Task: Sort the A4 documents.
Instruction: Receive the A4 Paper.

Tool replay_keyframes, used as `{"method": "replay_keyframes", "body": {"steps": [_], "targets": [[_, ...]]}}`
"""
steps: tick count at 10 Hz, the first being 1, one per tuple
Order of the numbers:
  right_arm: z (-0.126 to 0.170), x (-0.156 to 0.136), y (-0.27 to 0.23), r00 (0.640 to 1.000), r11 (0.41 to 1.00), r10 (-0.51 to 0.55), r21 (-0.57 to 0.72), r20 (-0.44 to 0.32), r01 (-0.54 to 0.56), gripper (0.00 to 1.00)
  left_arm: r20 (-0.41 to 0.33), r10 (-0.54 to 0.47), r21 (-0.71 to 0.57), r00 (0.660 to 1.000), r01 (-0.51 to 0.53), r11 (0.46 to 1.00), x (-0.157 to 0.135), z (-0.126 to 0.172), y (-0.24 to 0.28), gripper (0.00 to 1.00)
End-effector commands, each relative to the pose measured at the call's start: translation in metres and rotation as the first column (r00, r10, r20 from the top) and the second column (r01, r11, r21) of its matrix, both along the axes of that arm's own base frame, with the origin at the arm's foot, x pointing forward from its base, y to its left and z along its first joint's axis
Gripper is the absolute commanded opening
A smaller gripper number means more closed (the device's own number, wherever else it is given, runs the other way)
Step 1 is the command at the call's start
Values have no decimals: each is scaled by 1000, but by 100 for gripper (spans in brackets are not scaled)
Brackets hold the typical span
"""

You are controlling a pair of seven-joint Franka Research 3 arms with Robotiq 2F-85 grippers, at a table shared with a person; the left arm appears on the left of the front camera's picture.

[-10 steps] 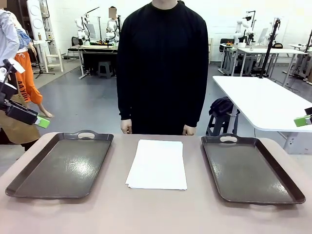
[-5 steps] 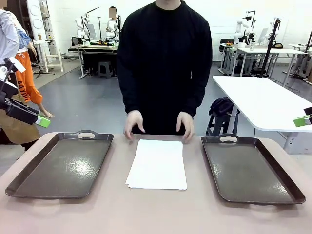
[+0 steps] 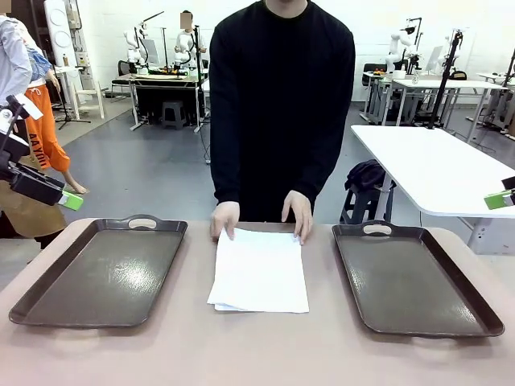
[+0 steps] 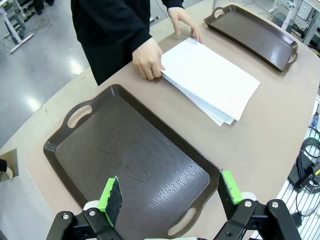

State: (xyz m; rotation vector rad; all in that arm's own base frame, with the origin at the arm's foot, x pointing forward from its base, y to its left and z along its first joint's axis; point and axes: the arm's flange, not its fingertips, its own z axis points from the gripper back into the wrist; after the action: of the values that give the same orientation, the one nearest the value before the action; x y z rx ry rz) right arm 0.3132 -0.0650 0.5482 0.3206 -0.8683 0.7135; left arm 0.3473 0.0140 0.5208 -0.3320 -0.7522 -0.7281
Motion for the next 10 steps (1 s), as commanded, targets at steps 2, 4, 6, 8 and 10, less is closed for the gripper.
{"method": "replay_keyframes", "body": {"steps": [2,4,6,8,10], "targets": [[-1,-1,-1,1000,1000,13,-6,0,-13,100,16,-12,-2,1000,12,1000,1,-1,2,100],[-1,-1,-1,1000,1000,13,-6,0,-13,100,16,-12,-2,1000,12,1000,1,-1,2,100],[-1,-1,-1,1000,1000,13,-6,0,-13,100,16,-12,-2,1000,12,1000,1,-1,2,100],[-1,-1,-1,1000,1000,13,-6,0,-13,100,16,-12,-2,1000,12,1000,1,-1,2,100],[-1,-1,-1,1000,1000,13,-6,0,-13,100,16,-12,-2,1000,12,1000,1,-1,2,100]]}}
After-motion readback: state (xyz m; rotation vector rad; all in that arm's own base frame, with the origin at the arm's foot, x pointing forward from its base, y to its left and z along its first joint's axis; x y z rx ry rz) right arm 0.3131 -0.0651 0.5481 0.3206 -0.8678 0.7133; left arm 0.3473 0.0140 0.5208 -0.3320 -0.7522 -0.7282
